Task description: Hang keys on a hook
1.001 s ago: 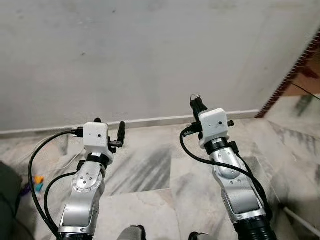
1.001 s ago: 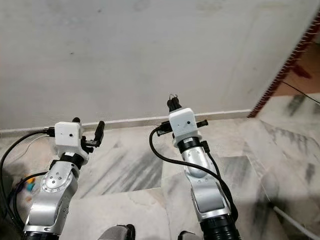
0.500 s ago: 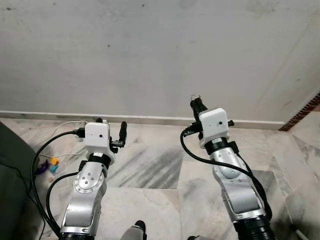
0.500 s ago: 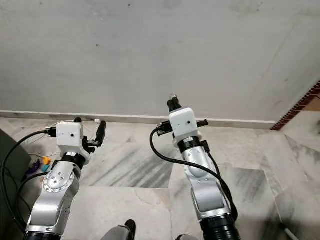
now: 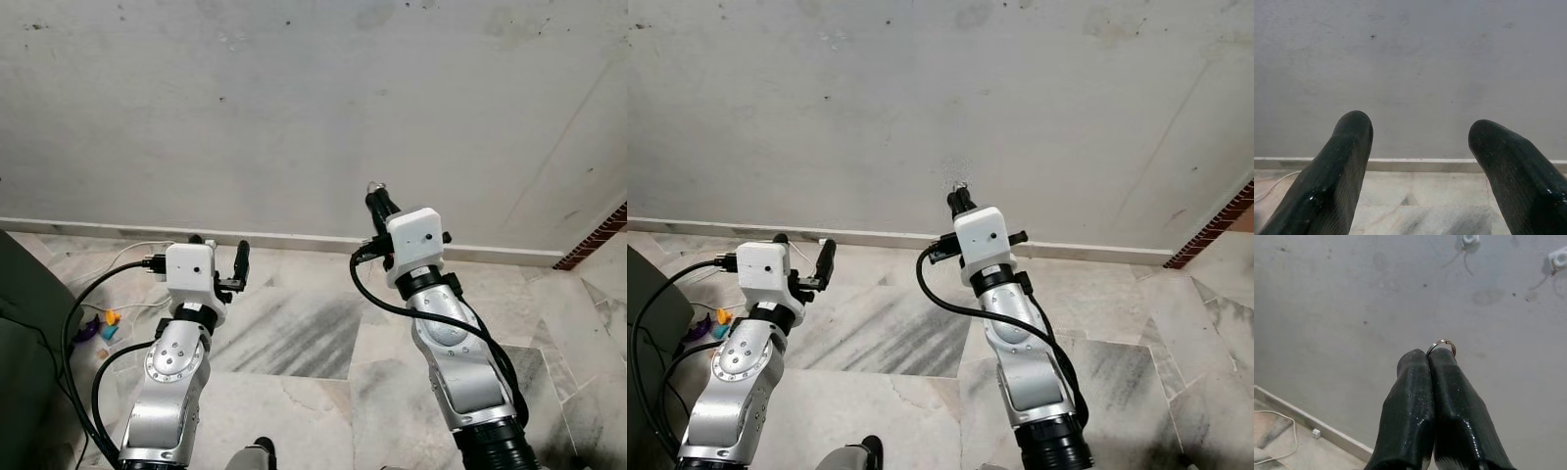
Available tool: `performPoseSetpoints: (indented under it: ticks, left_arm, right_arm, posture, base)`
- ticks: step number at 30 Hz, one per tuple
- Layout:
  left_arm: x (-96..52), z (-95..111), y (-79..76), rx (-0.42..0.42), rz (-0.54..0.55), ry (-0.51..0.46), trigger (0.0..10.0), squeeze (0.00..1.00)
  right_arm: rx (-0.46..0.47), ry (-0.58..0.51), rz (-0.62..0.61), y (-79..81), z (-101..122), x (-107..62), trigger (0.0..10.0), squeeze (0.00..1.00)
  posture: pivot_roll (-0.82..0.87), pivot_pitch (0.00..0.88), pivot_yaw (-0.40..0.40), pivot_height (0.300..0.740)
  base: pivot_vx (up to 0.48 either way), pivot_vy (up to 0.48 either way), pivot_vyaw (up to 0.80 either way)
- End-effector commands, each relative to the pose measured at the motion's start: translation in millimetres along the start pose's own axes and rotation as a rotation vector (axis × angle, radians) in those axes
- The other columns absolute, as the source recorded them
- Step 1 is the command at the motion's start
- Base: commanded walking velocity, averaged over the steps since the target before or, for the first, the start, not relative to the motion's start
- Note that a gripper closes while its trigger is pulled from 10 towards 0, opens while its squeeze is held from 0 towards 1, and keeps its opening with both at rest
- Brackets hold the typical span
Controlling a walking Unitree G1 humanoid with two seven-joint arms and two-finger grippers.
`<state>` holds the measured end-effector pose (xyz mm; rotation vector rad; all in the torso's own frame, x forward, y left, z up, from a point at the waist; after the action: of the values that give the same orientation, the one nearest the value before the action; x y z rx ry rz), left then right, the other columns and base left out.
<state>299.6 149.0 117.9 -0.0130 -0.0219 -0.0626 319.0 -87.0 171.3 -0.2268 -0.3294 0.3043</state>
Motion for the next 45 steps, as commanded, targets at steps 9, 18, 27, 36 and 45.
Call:
performPoseSetpoints:
  ticks: [9,18,27,36,45]
  left_arm:
    - [-2.7,2.6,3.8,0.004,0.0,-0.019,10.0,0.0]
    - [-1.4,3.0,3.9,0.003,-0.006,-0.022,10.0,0.0]
    - [-1.7,3.0,3.3,0.004,-0.012,-0.022,10.0,0.0]
    - [-1.7,2.5,1.8,0.001,-0.016,-0.02,10.0,0.0]
    - [-1.0,1.8,1.3,-0.001,-0.019,-0.016,10.0,0.0]
  right_arm:
    - [0.016,-0.031,0.038,6.9,5.7,-1.4,10.0,0.0]
    - [0.014,-0.039,0.054,9.1,6.6,-0.8,10.0,0.0]
    - [0.016,-0.045,0.064,11.0,7.3,-1.6,10.0,0.0]
    - [0.006,-0.06,0.098,18.3,9.3,-1.1,10.0,0.0]
    - [-0.006,-0.073,0.135,25.3,11.0,-0.9,10.0,0.0]
  posture:
    - [0.03,0.179,0.006,0.74]
    - [0.03,0.174,0.01,0.74]
    - [0.03,0.174,0.013,0.74]
    - [0.03,0.172,0.016,0.74]
    - [0.04,0.171,0.015,0.74]
  base:
    - [0.296,0.0,0.0]
    - [0.329,0.0,0.0]
    - [0.335,0.0,0.0]
    - [0.335,0.0,0.0]
    - [0.318,0.29,0.0]
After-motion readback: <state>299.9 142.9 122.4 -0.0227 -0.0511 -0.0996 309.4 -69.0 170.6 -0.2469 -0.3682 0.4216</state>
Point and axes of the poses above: a point about 5 cm out from each wrist's last joint towards the gripper, its own x axis pointing out of the wrist towards the gripper, its own z axis along the axis of the wrist's last joint, y = z × x, the point moved 2 cm from there along x, pointing out of the wrist towards the gripper, and after that the axes turned 1 degree about -x, right-handed, at the moved point
